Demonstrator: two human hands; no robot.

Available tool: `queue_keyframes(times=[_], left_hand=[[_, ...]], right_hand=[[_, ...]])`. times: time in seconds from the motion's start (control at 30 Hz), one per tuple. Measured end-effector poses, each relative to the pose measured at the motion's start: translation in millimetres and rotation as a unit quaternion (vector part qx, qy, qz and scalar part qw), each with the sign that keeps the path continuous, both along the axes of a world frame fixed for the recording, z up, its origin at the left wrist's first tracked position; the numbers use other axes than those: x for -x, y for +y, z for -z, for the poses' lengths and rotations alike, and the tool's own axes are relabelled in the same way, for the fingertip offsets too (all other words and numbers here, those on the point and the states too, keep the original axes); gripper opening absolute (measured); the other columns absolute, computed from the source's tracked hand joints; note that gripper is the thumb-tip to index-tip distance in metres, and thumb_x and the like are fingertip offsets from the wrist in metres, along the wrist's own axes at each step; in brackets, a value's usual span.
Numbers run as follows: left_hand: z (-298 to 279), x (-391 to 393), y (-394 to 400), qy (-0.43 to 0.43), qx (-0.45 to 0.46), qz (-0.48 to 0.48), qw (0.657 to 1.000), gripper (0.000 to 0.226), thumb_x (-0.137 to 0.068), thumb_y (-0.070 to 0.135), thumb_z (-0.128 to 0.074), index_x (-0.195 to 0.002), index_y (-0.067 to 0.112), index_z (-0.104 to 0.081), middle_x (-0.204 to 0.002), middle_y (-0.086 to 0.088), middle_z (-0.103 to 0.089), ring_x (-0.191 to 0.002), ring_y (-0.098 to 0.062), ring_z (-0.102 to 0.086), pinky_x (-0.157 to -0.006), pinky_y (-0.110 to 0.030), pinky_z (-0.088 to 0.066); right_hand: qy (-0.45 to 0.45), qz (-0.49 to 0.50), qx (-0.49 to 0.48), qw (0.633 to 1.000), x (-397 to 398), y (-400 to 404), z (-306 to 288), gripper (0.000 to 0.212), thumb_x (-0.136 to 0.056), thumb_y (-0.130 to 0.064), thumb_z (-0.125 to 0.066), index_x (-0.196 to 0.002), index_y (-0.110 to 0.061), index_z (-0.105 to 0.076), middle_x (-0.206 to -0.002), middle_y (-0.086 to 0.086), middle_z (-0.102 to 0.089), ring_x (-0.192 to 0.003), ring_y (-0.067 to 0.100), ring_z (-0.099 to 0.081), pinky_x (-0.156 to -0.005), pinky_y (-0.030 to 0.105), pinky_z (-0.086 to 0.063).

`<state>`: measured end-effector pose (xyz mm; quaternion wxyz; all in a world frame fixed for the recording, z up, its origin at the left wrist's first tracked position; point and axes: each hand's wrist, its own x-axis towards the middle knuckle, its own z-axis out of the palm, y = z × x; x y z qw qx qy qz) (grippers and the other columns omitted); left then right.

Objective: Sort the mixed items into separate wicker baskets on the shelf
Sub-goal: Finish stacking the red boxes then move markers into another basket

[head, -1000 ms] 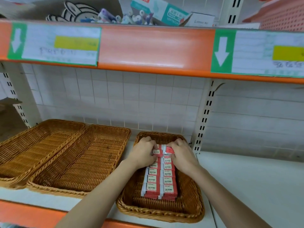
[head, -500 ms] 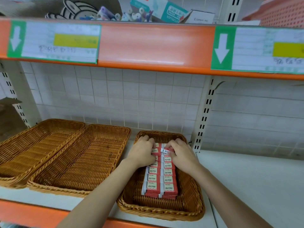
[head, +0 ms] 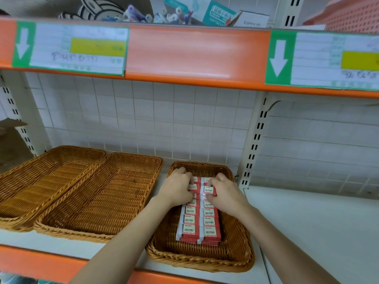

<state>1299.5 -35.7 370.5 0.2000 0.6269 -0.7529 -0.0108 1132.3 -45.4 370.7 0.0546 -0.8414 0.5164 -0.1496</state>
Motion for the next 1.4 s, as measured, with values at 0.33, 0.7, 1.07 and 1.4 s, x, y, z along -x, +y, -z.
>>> queue_keyframes(times=[0.33, 0.7, 1.07, 1.4], left_hand=[[1, 0, -1, 0.002, 0.008, 0.007, 1.000, 0.030, -0.087, 0.024, -0.064, -0.115, 0.018, -0.057, -0.115, 0.000, -0.050, -0.110, -0.016, -0.046, -0.089, -0.026, -0.044], [-5, 4, 9, -0.100, 0.032, 0.075, 0.992, 0.026, -0.091, 0.020, -0.052, -0.115, 0.010, -0.054, -0.117, -0.005, -0.050, -0.114, -0.021, -0.043, -0.093, -0.028, -0.039], [-11, 24, 48, -0.150, -0.156, 0.025, 0.976, 0.061, -0.100, 0.044, -0.036, -0.149, 0.009, -0.025, -0.151, -0.014, -0.031, -0.138, -0.031, -0.028, -0.114, -0.042, -0.029], [-25, 87, 112, -0.117, -0.191, 0.008, 0.975, 0.066, -0.101, 0.052, -0.020, -0.154, 0.017, -0.003, -0.161, -0.010, 0.005, -0.148, -0.033, 0.003, -0.119, -0.047, -0.002]], right_hand=[[0.014, -0.013, 0.029, 0.999, -1, -4, 0, 0.028, -0.099, -0.020, -0.047, -0.125, -0.011, -0.051, -0.127, 0.006, -0.044, -0.112, 0.018, -0.048, -0.091, 0.029, -0.044], [0.111, 0.007, 0.072, 0.991, -6, 10, -9, 0.027, -0.099, -0.022, -0.043, -0.124, -0.014, -0.050, -0.123, 0.004, -0.048, -0.116, 0.022, -0.043, -0.095, 0.033, -0.033], [0.149, 0.049, -0.147, 0.977, 23, 59, -17, 0.078, -0.097, -0.062, -0.025, -0.154, -0.021, 0.009, -0.161, 0.002, 0.017, -0.148, 0.020, 0.015, -0.119, 0.046, 0.005], [0.106, 0.034, -0.139, 0.984, 87, 125, -26, 0.068, -0.100, -0.056, -0.023, -0.155, -0.024, 0.002, -0.162, 0.000, 0.012, -0.149, 0.017, 0.011, -0.120, 0.047, 0.001]])
